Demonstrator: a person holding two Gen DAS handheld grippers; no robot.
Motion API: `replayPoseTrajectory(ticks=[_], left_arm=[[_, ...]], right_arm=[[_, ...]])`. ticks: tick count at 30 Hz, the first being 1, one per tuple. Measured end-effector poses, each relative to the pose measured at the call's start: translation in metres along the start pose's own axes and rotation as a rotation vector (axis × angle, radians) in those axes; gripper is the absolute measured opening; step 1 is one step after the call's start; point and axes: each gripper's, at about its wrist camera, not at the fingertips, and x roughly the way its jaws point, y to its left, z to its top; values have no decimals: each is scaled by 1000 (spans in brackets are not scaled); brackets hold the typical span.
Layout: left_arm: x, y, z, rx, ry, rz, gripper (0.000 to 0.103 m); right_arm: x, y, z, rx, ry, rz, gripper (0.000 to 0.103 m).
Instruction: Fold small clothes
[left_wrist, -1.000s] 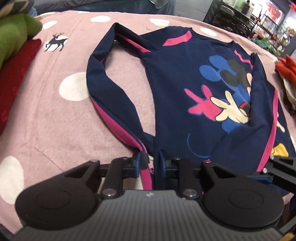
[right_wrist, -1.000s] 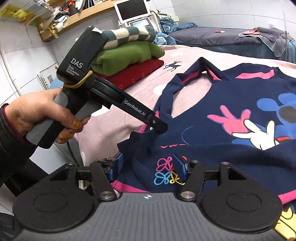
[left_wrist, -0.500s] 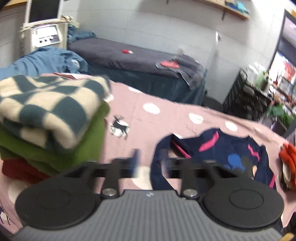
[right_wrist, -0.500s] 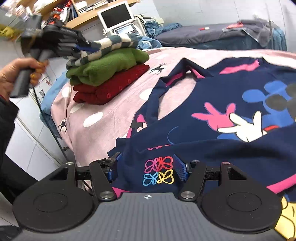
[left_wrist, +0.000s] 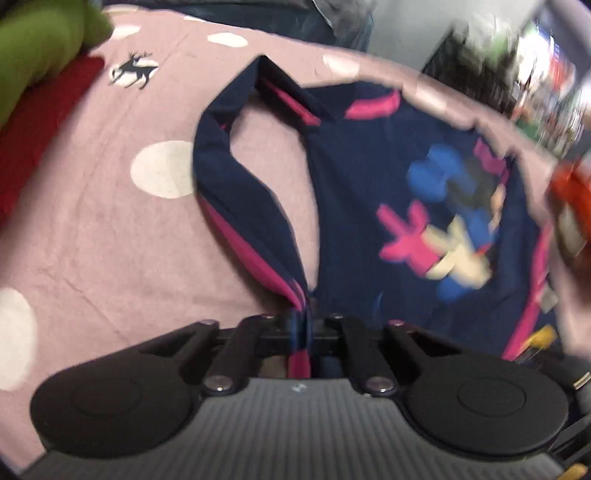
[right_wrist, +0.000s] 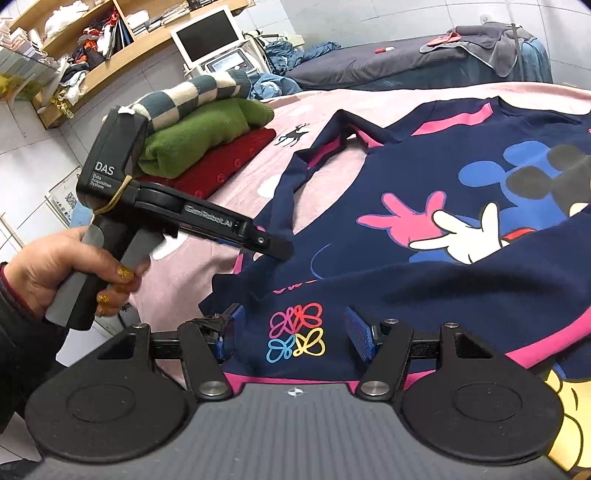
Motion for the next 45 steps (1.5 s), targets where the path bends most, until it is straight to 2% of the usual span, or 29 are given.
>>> replayPoseTrajectory(ticks=[1,4,7,9,12,14,15,18,23,25,26,27,28,29,30,31,35,37,40,41,43,44,45], left_arm=[[-2,6,4,-24,-10,-30,3],[-23,19,24,-60,-80,-21,3],[-74,32,51,-98,-238,44,3],[-117,33,69,-119,-349,53,3],[-180,8,83,-27,-501,27,3],[-204,-16,85,55,-552,-31,4],[-207,-26,85,83,-548,-68,5],[-190,-57,83,151,-461,-136,5],[-119,-101,64,181,-250,-277,7],[-79,-117,47,195,-118,-335,20],[-56,-123,37,183,-58,-346,23],[-39,-126,29,180,-6,-350,30],[-22,-125,24,167,34,-348,44],[-7,-121,18,136,69,-343,53],[5,-115,10,104,98,-330,68],[12,-108,6,77,124,-309,74],[16,-82,-1,61,123,-183,75],[3,-73,0,50,103,-141,82],[-5,-59,6,23,73,-114,84],[-9,-54,7,21,62,-97,84],[-11,-52,10,30,48,-64,88],[-15,-51,11,37,47,-56,88],[-13,-52,12,41,49,-52,89]], right_arm=[[1,0,0,-1,3,2,100],[0,0,0,-5,2,3,100],[-1,-3,0,4,-2,-2,100],[-2,-5,0,15,-7,-4,100],[-2,-7,1,26,-12,-5,100],[-3,-7,2,30,-18,-7,100],[-4,-8,2,31,-21,-8,100],[-5,-10,3,42,-28,-11,100],[-19,-18,4,67,-88,-64,100],[-33,-27,7,94,-137,-130,101],[-41,-33,8,113,-158,-183,102],[-50,-40,9,135,-172,-246,103],[-59,-47,9,157,-184,-291,103],[-68,-55,8,182,-190,-310,103],[-76,-63,6,210,-193,-316,103],[-83,-70,3,236,-192,-323,103],[-93,-80,-11,257,-175,-344,103],[-92,-81,-12,242,-186,-310,103],[-82,-81,-6,199,-187,-274,95],[-76,-83,-4,210,-167,-274,94],[-64,-89,-3,266,-117,-289,81],[-61,-92,-5,287,-109,-280,80],[-58,-93,-6,291,-105,-279,76]])
